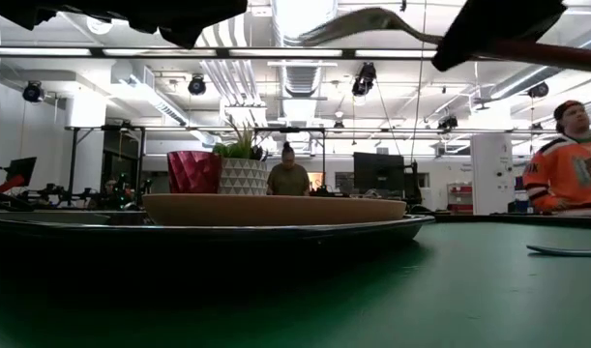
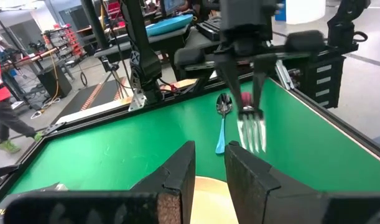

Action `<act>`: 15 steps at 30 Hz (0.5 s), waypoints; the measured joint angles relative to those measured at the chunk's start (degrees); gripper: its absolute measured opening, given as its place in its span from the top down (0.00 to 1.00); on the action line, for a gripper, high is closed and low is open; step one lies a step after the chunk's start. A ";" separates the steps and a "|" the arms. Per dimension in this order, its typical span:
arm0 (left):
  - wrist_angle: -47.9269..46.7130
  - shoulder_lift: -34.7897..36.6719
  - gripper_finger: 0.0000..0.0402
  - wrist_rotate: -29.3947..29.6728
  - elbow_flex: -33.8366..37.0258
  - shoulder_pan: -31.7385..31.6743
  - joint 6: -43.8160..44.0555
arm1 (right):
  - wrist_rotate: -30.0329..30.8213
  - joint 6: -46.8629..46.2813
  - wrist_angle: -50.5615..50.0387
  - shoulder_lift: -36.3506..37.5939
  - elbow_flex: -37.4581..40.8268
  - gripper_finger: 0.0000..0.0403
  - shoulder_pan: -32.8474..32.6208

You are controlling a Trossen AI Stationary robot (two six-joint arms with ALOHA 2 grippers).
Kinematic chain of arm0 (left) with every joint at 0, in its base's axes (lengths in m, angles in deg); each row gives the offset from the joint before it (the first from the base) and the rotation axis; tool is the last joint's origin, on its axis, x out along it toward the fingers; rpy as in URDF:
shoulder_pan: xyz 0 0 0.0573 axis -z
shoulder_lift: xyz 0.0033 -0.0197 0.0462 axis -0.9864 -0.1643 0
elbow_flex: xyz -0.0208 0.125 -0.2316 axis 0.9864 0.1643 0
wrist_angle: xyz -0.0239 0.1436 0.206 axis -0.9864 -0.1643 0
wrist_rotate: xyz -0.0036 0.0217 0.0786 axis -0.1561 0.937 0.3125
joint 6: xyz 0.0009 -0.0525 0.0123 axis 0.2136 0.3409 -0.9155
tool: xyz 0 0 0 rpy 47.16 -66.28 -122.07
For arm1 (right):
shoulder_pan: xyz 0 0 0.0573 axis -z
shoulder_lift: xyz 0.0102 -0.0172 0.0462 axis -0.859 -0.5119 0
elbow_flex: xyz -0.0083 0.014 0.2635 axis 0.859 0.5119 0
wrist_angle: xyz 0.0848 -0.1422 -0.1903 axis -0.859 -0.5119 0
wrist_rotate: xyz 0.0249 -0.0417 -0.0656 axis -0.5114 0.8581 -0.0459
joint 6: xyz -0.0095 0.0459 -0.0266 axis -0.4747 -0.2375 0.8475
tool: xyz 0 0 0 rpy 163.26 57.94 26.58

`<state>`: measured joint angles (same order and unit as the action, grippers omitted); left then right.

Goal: Pick and place plate/cup/fork/spoon on tray
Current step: Put the pink fork on the black tray to the bottom of the red cup

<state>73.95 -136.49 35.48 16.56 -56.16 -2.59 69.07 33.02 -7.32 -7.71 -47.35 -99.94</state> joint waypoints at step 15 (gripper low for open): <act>1.93 0.00 0.83 -0.02 -0.11 0.00 1.40 | 0.30 32.66 68.41 11.14 31.75 0.90 6.95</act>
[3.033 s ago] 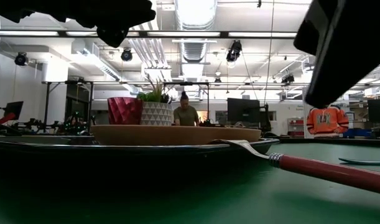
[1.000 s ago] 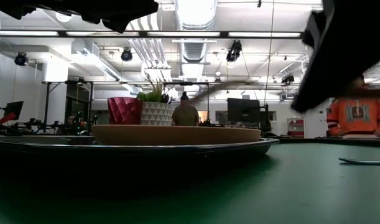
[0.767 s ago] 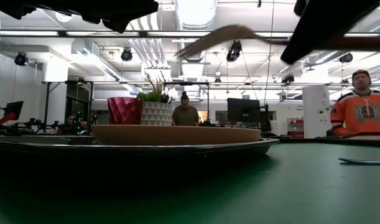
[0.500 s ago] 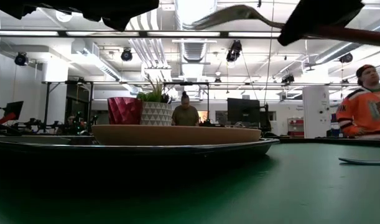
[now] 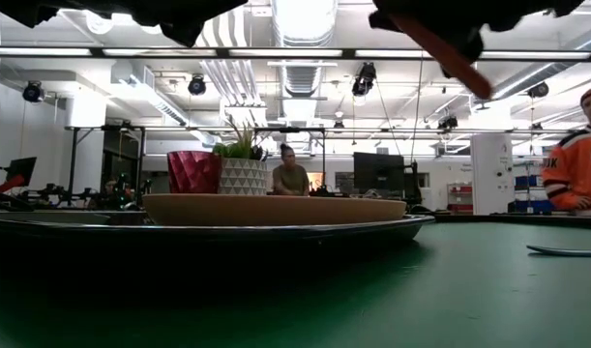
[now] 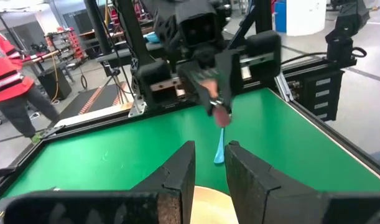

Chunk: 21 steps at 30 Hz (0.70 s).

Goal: Pick and place plate/cup/fork/spoon on tray
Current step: Put the pink fork on the black tray to the bottom of the red cup

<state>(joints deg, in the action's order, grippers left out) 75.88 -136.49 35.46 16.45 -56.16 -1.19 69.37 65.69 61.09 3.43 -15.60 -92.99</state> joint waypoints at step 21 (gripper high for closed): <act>2.82 -0.01 0.83 -0.87 0.33 0.11 6.08 | -7.91 19.93 38.70 -13.05 3.28 0.90 5.07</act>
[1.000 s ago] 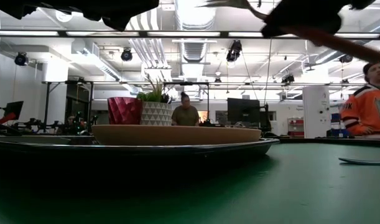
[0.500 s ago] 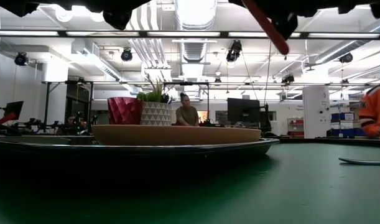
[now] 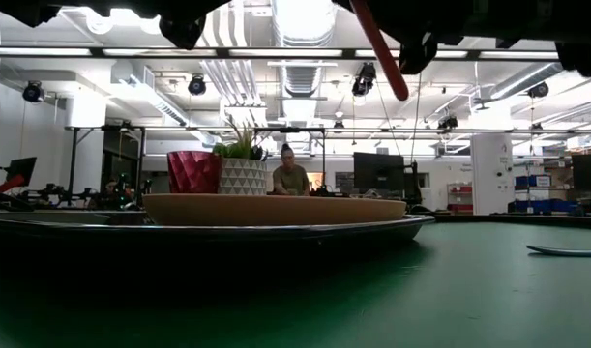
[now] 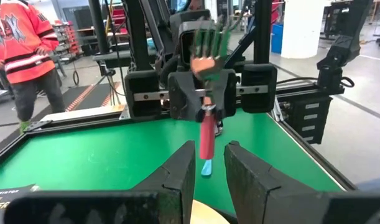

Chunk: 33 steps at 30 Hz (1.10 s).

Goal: Pick and place plate/cup/fork/spoon on tray
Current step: Put the pink fork on the black tray to the bottom of the red cup

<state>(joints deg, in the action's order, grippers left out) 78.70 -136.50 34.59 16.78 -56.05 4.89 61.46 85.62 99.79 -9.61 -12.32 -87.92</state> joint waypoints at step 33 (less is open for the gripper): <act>11.67 -7.81 0.83 -4.63 -0.38 0.01 5.89 | -1.47 8.22 14.78 -8.38 -1.37 0.90 0.63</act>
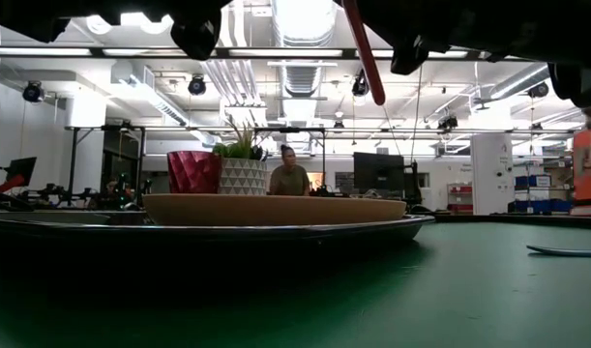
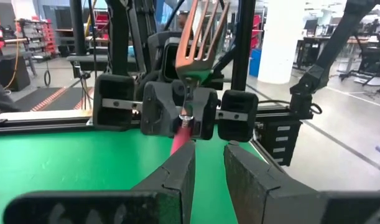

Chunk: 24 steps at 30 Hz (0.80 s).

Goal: Pick and place plate/cup/fork/spoon on tray
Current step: Put the pink fork on the black tray to the bottom of the red cup

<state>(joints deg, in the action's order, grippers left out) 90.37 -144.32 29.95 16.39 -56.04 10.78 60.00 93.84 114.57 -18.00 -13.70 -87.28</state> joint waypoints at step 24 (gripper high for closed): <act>7.46 -0.18 0.73 -6.47 -0.18 -0.03 -1.54 | -8.57 6.22 -14.62 2.22 -11.91 0.90 0.88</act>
<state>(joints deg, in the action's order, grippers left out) 97.83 -144.49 23.48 16.21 -56.07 9.24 51.43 100.06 99.95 -15.77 -25.61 -86.40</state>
